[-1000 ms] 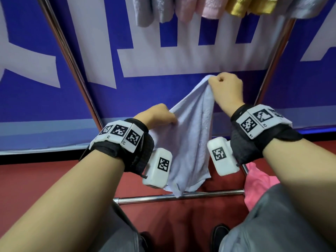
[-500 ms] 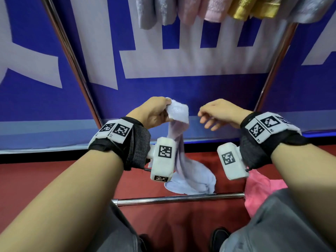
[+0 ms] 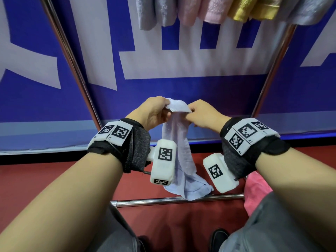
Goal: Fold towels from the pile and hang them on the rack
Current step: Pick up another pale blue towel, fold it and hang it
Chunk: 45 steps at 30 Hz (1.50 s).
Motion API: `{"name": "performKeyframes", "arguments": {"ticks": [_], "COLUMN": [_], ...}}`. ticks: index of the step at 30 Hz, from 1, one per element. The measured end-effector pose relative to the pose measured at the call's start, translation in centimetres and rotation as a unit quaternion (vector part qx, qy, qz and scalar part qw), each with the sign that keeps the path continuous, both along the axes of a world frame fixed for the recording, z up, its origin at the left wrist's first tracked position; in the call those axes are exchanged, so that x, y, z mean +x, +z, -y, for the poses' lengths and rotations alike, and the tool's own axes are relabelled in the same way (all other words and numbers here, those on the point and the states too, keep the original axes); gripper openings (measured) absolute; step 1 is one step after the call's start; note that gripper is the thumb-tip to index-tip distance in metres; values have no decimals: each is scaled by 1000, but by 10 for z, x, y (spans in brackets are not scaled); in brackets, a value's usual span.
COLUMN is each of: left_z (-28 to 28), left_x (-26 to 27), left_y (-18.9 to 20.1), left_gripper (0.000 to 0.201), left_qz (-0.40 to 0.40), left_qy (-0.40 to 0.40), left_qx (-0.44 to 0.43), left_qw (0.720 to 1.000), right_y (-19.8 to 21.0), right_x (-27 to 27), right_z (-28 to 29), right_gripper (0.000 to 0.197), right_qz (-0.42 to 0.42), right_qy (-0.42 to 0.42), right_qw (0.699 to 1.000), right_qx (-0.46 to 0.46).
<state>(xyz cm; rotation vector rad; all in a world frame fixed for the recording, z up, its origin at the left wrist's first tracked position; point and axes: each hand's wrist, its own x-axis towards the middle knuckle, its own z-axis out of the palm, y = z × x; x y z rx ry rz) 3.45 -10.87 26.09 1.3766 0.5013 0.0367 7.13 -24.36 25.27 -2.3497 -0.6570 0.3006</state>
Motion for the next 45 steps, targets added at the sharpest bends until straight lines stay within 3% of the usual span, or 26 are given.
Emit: {"name": "performKeyframes", "arguments": {"ticks": [5,8,12,15,19,23,25,30,36,40,45], "left_z": [1,8,11,11,10,2,-1,-10,-45,-73,-86], "left_x": [-4,-9,-11,-11,-8,-1,2,8,8,10,9], "left_y": [0,3,1,0,-6,-10,-7,2,4,1,-6], "left_gripper": [24,7,34,24,8,27,28,21,25,22,17], "left_qz": [7,12,25,25,49,121,147,205,202,194,188], "left_qy": [1,-39,-97,-110,-54,25,61,143,232,297,300], "left_qx": [98,169,197,216,258,323,331,295,267,240,249], "left_qw": [995,985,975,970,964,938,930,922,914,904,901], "right_y": [1,-2,-4,-4,-3,1,2,1,-3,-5,-4], "right_x": [8,10,9,10,9,6,4,8,29,48,58], "right_z": [1,-2,-4,-4,-3,-1,-1,4,33,62,83], "right_gripper": [32,36,32,35,42,28,18,23,20,23,13], "right_qz": [33,56,68,59,59,53,36,3,51,74,69], "right_qy": [-57,-58,-39,-36,-36,-21,-6,-5,-60,-148,-200], "right_qw": [996,995,996,997,997,998,999,993,961,960,976], "right_qx": [56,56,48,32,33,18,-17,-119,-266,-227,-58]}}
